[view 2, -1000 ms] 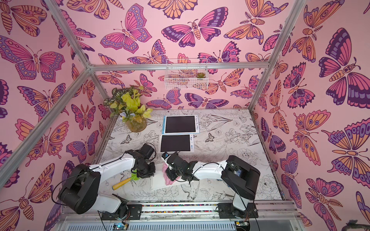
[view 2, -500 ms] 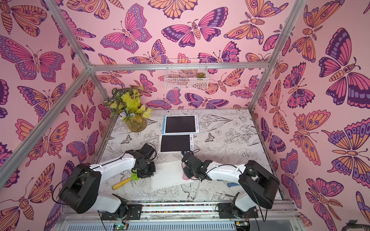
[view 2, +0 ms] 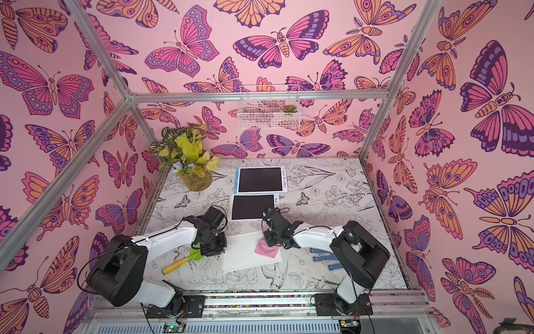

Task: Wipe the drawing tablet
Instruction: Wipe the dirt from the drawing tablet.

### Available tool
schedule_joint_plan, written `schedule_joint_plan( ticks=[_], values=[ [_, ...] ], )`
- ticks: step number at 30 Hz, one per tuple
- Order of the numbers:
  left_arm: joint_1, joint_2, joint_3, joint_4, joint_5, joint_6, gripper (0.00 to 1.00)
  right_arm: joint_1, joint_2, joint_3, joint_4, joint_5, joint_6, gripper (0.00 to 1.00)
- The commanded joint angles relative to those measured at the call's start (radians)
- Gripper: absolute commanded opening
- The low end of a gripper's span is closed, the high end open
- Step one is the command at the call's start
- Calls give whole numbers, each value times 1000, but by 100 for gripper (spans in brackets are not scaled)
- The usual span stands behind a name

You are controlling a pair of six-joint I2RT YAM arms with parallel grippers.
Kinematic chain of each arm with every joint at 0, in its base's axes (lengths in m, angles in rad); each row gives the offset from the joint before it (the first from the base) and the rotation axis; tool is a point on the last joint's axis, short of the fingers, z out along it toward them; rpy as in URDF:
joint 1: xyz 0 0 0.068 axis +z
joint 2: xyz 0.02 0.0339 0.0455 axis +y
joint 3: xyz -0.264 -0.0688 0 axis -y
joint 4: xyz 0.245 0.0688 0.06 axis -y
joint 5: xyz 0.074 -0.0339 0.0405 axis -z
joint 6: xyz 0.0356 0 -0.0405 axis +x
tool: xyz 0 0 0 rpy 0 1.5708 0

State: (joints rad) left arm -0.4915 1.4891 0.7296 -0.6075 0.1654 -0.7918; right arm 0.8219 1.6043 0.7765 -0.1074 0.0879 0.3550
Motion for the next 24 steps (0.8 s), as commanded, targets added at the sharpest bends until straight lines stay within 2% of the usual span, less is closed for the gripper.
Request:
schedule_joint_plan(
  ticks=[1, 4, 7, 10, 14, 16, 19, 22, 24],
  values=[
    [-6, 101, -80, 15, -35, -9, 19, 63, 4, -17, -67, -21, -29, 0],
    [-9, 115, -73, 17, -28, -8, 19, 189, 110, 122, -20, -62, -41, 0],
    [-10, 126, -69, 16, -29, -9, 19, 216, 179, 220, -16, -61, 8, 0],
    [-12, 130, -70, 15, -33, -15, 19, 113, 152, 179, -105, -23, 60, 0],
    [-11, 141, -70, 15, -37, -24, 19, -79, 2, 0, -205, -5, 61, 0],
    [-13, 143, -68, 15, -34, -26, 19, -84, -61, -27, -233, -5, 17, 0],
    [-16, 147, -64, 22, -29, -30, 19, 56, -43, 15, -156, -28, -2, 0],
    [-21, 159, -54, 23, -21, -36, 19, 215, 117, 195, -127, -38, -15, 0],
    [-26, 166, -50, 25, -19, -42, 19, 238, 176, 269, -132, -38, 16, 0]
  ],
)
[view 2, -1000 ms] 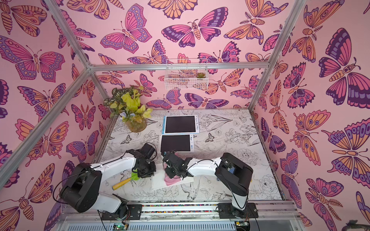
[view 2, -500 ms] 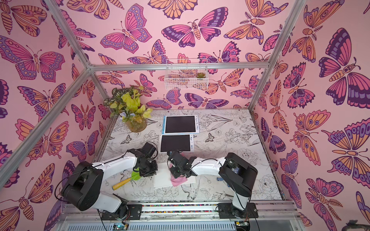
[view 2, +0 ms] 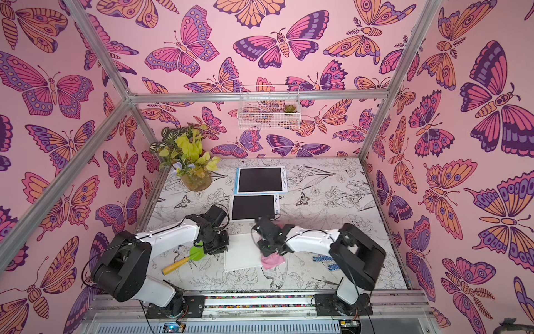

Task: Wipe the drawing tablet
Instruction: Wipe the dirt from the drawing tablet.

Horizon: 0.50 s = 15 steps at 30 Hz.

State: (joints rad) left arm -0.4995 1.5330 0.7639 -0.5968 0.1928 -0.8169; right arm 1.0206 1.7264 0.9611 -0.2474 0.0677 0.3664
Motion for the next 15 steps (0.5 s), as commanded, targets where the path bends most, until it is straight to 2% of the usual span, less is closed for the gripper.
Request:
schedule_joint_plan(
  ticks=[1, 3, 5, 7, 8, 11, 15],
  values=[
    [-19, 124, -83, 14, -46, -19, 19, 25, 61, 91, -16, 8, 31, 0],
    [-20, 127, -82, 14, -50, -24, 19, -53, 27, 27, -55, 23, 74, 0],
    [-20, 128, -81, 14, -52, -27, 19, -181, -64, -113, -77, 28, 116, 0],
    [-20, 133, -81, 12, -52, -28, 19, -273, -173, -208, -122, 36, 104, 0],
    [-20, 135, -82, 12, -52, -30, 19, -284, -222, -229, -150, 49, 79, 0],
    [-22, 139, -80, 15, -49, -38, 19, -209, -263, -227, -138, 27, 49, 0],
    [-23, 139, -71, 16, -46, -45, 19, 14, -76, -28, -84, 4, 30, 0]
  ],
)
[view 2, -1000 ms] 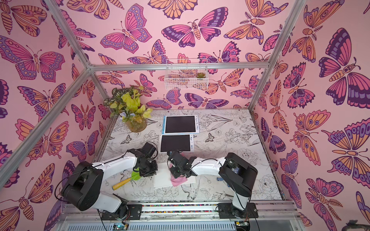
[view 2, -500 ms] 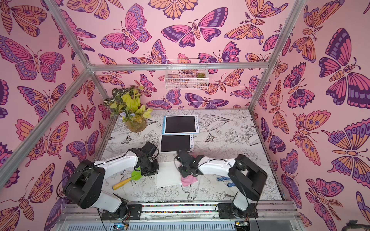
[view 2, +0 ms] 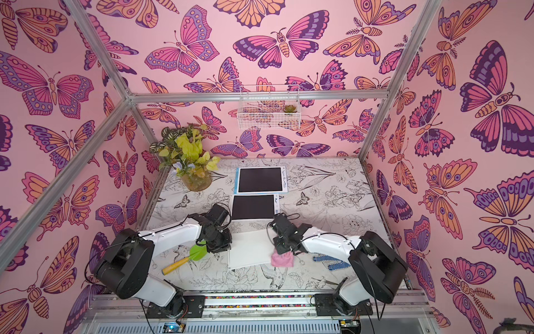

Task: Wipe the drawing tablet
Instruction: Wipe the dirt from the drawing tablet.

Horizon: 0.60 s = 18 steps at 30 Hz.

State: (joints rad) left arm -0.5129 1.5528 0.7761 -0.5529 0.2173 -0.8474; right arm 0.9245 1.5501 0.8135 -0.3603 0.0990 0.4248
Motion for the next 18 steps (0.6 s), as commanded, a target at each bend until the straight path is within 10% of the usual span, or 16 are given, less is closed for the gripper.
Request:
schedule_joint_plan(
  ticks=[1, 10, 18],
  values=[
    [-9, 122, -80, -28, -68, -15, 19, 141, 142, 170, 33, -34, -24, 0],
    [-12, 133, -67, -28, -62, -10, 18, -120, -53, -77, -73, 77, 101, 0],
    [-11, 137, -63, -24, -58, -5, 18, 192, 167, 183, 126, -66, 29, 0]
  ],
)
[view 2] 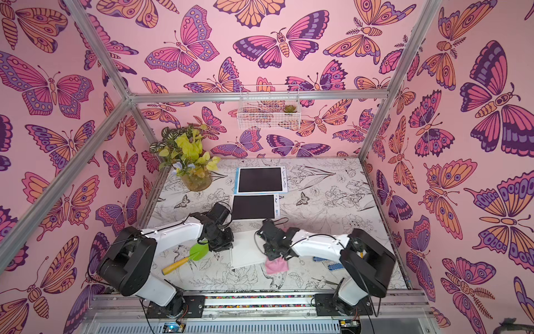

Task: Wipe the drawing tablet
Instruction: Wipe the dirt from the drawing tablet.

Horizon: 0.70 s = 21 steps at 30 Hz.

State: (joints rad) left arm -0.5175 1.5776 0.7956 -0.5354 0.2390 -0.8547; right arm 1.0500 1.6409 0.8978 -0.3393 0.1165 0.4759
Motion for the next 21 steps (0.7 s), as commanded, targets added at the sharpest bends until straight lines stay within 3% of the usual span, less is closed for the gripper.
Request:
schedule_joint_plan(
  ticks=[1, 5, 8, 10, 14, 18, 21],
  values=[
    [-7, 113, -81, -42, -80, 3, 18, 67, 108, 123, 98, -80, 2, 0],
    [-7, 111, -83, -43, -82, 5, 18, -69, 66, 22, -4, -1, 109, 0],
    [-7, 112, -88, -42, -84, 6, 18, -236, -60, -128, -126, 56, 191, 0],
    [-7, 111, -90, -39, -84, 6, 18, -273, -187, -185, -163, 86, 179, 0],
    [-7, 104, -90, -35, -80, 11, 18, -172, -178, -143, -72, 58, 125, 0],
    [-7, 107, -90, -19, -60, 23, 18, 36, 21, 23, 176, -59, 10, 0],
    [-7, 107, -96, -8, -52, 37, 18, 85, 130, 85, 343, -134, -4, 0]
  ],
)
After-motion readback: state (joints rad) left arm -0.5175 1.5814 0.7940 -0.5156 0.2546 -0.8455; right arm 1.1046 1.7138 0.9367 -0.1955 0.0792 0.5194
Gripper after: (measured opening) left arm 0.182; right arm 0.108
